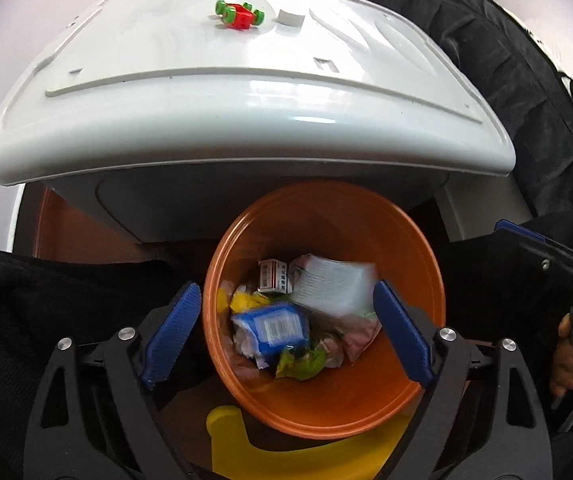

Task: Collect trash
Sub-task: 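Lower both grippers over the orange bucket and release the cream box and snack box, then grasp the white bottle cap from the table with the right gripper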

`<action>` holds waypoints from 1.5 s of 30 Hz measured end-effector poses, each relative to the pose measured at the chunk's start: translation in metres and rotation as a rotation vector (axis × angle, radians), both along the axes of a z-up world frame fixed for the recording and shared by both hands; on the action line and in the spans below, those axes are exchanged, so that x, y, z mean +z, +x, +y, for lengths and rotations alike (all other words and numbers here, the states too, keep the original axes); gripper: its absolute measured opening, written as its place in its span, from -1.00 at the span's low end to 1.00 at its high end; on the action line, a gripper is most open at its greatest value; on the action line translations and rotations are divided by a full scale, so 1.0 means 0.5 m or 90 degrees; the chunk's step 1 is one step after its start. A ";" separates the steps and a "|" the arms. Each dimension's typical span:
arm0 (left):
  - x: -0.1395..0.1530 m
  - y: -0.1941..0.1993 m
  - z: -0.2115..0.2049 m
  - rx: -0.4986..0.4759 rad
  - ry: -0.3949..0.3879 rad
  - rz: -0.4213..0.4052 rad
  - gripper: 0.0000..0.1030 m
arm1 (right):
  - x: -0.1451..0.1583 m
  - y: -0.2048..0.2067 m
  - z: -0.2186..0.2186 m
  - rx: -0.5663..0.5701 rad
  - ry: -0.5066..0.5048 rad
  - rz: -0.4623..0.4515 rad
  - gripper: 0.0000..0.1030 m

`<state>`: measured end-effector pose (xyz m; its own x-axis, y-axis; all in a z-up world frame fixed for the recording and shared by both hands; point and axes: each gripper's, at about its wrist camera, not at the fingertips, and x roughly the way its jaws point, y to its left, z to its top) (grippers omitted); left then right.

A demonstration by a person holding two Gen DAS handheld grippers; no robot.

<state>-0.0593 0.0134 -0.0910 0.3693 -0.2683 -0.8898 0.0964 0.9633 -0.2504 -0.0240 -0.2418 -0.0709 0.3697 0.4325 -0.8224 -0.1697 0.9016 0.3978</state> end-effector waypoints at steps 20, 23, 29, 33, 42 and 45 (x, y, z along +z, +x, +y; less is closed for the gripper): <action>0.109 0.044 0.033 0.034 0.005 -0.137 0.66 | 0.058 0.068 0.051 0.073 -0.044 -0.098 0.57; 0.130 0.088 0.053 0.059 0.013 -0.153 0.72 | 0.074 0.123 0.081 0.096 -0.069 -0.131 0.58; 0.160 0.153 0.099 0.141 0.067 -0.211 0.75 | 0.085 0.241 0.133 0.101 -0.088 -0.164 0.58; 0.148 0.152 0.124 0.176 0.083 -0.224 0.75 | 0.079 0.316 0.168 0.103 -0.096 -0.168 0.59; 0.141 0.149 0.151 0.200 0.048 -0.215 0.75 | 0.046 0.418 0.249 0.123 -0.158 -0.166 0.57; 0.137 0.147 0.154 0.200 0.036 -0.209 0.75 | 0.029 0.444 0.271 0.125 -0.184 -0.163 0.43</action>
<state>0.0144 0.0902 -0.0226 0.6903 -0.0528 -0.7216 -0.1367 0.9699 -0.2017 0.1982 -0.1064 -0.0563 0.5111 0.2805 -0.8125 -0.4102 0.9102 0.0562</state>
